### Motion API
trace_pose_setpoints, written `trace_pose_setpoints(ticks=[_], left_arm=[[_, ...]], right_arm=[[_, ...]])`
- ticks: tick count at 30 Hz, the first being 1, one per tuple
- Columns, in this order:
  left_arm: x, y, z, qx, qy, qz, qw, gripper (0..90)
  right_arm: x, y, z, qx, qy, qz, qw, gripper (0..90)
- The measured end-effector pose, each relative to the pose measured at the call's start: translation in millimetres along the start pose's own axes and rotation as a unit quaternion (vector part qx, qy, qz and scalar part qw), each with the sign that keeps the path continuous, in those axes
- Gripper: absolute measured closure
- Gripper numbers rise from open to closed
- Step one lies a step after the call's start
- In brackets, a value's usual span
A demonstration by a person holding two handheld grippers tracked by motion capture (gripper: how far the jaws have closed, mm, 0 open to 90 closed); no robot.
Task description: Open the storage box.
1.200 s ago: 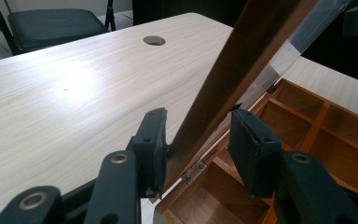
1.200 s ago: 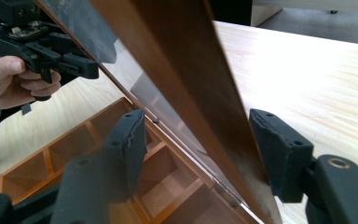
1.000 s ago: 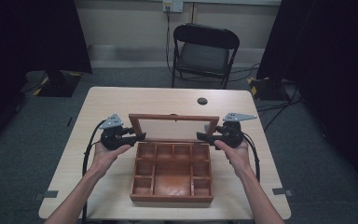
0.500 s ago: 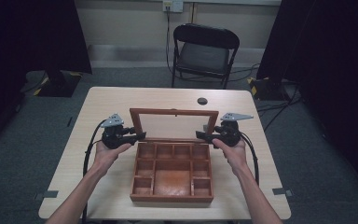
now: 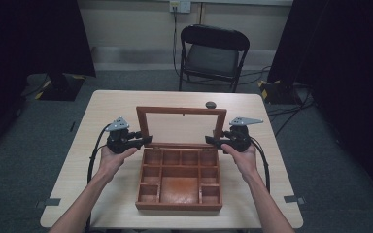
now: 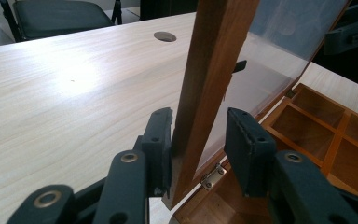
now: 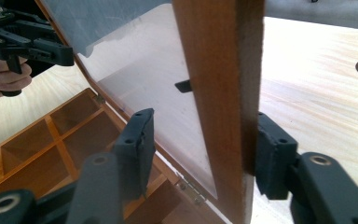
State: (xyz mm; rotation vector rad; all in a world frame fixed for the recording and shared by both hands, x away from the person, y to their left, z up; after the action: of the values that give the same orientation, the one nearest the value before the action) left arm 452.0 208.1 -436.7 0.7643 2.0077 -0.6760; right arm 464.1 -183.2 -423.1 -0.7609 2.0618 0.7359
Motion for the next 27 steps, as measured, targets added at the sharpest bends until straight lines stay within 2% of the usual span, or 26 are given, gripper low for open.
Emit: trace_pose_setpoints(ticks=[8, 12, 14, 22, 27], left_arm=[[-1.5, 3.3, 4.5, -0.005, 0.003, -0.012, 0.9999, 62.4], [1.1, 5.1, 9.3, -0.006, 0.014, -0.014, 0.9998, 62.1], [3.5, 6.6, 11.6, -0.005, 0.011, -0.020, 0.9997, 62.1], [3.5, 10.5, 13.7, -0.005, 0.013, -0.028, 0.9995, 64.1], [3.7, 13.2, 14.9, 0.001, 0.013, -0.034, 0.9993, 64.9]], right_arm=[[0.4, -4.8, 3.4, 0.009, -0.008, 0.005, 0.9999, 53.2], [0.2, -6.2, 4.6, 0.010, -0.009, 0.006, 0.9999, 53.8], [0.3, -7.0, 5.1, 0.011, -0.009, 0.007, 0.9999, 54.2], [0.7, -9.0, 9.8, 0.010, -0.012, 0.013, 0.9998, 48.3], [0.6, -10.3, 11.4, 0.015, -0.010, 0.013, 0.9998, 50.0]])
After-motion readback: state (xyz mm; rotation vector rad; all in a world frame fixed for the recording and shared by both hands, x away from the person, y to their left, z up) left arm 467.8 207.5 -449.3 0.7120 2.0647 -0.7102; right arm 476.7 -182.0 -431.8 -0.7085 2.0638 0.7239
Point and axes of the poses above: each handheld gripper's, and its own axes: z roughly forward along the jaws, x roughly out of its underside, y roughly to its left, the point moved 1 cm from there along z, roughly forward along the jaws, and after that the axes turned 4 degrees about y, right-handed, at the moved point
